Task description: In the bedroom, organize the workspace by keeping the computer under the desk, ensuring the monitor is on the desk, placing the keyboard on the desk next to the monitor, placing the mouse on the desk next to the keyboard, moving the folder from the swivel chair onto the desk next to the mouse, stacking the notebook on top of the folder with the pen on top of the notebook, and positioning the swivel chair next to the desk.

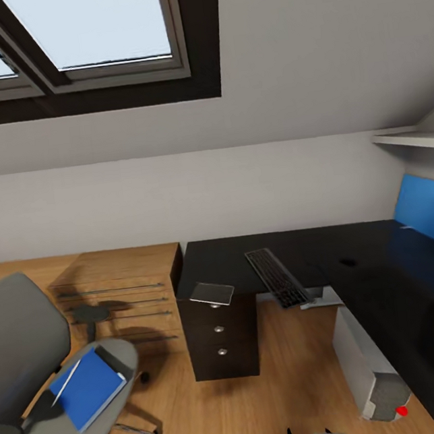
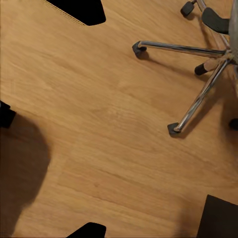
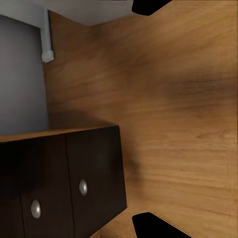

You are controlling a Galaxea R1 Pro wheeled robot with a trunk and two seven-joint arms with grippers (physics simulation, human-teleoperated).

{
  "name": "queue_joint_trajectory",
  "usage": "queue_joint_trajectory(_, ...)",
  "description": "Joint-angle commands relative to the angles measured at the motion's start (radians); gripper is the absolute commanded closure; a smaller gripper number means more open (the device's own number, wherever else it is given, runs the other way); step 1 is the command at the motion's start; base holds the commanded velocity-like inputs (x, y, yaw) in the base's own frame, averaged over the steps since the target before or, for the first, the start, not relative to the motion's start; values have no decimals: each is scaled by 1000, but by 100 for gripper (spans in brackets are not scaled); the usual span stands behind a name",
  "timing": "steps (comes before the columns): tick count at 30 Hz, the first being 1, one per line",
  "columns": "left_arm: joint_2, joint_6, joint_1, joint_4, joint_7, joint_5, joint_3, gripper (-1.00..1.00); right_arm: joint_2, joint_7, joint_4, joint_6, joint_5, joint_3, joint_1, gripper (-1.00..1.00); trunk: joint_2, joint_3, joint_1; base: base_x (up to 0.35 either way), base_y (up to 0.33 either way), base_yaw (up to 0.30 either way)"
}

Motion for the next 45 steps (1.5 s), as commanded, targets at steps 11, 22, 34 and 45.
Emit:
queue_joint_trajectory(11, 3, -5, -1, -5, 7, 14, -6, -100, -2, -8, 0, -3, 0, 8, -1, -100, -1, 2, 1, 181, 88, -191)
queue_joint_trajectory(22, 3, -3, -1, -127, 5, 19, 0, -100, -2, -8, -1, -2, -1, 7, -1, -100, -15, -5, 8, 7, 2, -54)
queue_joint_trajectory(34, 3, -3, -1, -135, 7, 19, -1, -100, -2, -8, -1, -2, -2, 7, -1, -100, -99, -42, 54, 0, 0, -1)
queue_joint_trajectory(45, 3, -3, -1, -135, 8, 18, -1, -100, -2, -8, -1, -2, -1, 7, -1, -100, -176, -77, 97, 0, 0, 0)
